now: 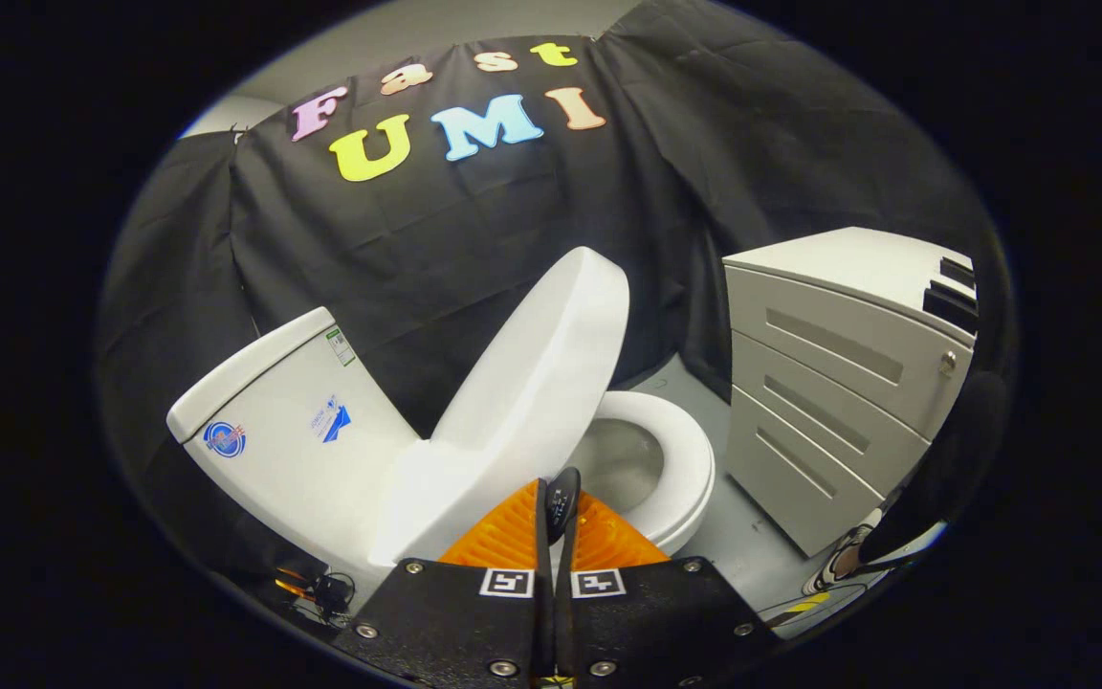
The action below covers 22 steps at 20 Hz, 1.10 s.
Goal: Open the toilet lid.
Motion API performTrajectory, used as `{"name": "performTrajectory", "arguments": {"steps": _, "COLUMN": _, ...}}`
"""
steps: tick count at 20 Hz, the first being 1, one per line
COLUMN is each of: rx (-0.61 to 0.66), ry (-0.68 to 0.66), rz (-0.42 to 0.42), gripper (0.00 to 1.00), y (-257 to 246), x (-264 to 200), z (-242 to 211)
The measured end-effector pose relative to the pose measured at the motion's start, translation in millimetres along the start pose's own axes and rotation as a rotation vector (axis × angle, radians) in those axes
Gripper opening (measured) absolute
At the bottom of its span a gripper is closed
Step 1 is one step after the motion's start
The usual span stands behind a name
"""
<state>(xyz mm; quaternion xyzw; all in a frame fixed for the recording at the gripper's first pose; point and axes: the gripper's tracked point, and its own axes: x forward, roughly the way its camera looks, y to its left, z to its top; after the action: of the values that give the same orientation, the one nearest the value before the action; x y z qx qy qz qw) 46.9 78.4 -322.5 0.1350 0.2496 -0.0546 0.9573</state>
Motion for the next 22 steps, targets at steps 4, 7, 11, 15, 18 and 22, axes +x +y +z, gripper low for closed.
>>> {"name": "performTrajectory", "arguments": {"steps": 4, "rx": -0.047, "ry": -0.011, "rz": -0.026, "gripper": 0.00, "y": 13, "x": -3, "z": 6}}
{"name": "performTrajectory", "arguments": {"steps": 7, "rx": -0.069, "ry": -0.029, "rz": -0.036, "gripper": 0.00, "y": 27, "x": -7, "z": 13}}
{"name": "performTrajectory", "arguments": {"steps": 11, "rx": -0.182, "ry": -0.035, "rz": -0.054, "gripper": 0.00, "y": 46, "x": -13, "z": 21}}
{"name": "performTrajectory", "arguments": {"steps": 15, "rx": -0.234, "ry": -0.055, "rz": -0.059, "gripper": 0.00, "y": 68, "x": -20, "z": 32}}
{"name": "performTrajectory", "arguments": {"steps": 18, "rx": -0.269, "ry": -0.064, "rz": -0.064, "gripper": 0.00, "y": 84, "x": -22, "z": 36}}
{"name": "performTrajectory", "arguments": {"steps": 22, "rx": -0.293, "ry": -0.088, "rz": -0.047, "gripper": 0.00, "y": 108, "x": -28, "z": 40}}
